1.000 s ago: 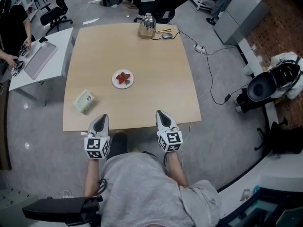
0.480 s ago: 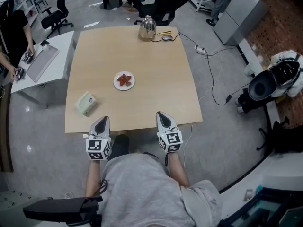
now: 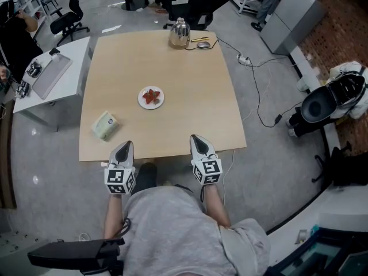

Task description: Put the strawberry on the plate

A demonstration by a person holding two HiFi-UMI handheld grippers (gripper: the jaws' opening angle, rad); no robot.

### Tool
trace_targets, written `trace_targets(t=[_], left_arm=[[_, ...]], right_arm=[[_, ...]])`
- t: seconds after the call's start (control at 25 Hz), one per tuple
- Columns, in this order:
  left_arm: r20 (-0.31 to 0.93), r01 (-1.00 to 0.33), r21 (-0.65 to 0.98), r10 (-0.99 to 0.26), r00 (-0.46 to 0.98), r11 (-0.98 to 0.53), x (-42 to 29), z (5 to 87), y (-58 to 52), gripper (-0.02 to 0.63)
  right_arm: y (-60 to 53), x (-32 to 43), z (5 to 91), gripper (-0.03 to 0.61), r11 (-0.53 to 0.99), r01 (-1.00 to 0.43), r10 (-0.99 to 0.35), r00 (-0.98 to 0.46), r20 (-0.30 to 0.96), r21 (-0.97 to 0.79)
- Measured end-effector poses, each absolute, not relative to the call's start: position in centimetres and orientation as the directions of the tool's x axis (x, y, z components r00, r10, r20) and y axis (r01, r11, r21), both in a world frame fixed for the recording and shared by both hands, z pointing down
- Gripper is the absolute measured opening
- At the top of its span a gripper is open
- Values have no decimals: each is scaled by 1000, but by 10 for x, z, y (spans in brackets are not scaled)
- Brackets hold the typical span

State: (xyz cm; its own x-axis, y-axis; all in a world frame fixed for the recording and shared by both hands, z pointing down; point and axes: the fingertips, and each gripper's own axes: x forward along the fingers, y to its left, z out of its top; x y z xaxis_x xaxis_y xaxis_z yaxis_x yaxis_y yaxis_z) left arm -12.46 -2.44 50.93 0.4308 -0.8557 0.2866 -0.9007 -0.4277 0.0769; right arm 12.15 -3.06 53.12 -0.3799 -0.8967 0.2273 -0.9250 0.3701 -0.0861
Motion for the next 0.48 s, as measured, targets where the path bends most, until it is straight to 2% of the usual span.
trace_targets(t=[0.48], left_arm=[[290, -902, 77, -856, 429, -426, -124, 511, -26, 20]], right_arm=[[-32, 122, 534, 8, 373, -923, -894, -384, 233, -90]])
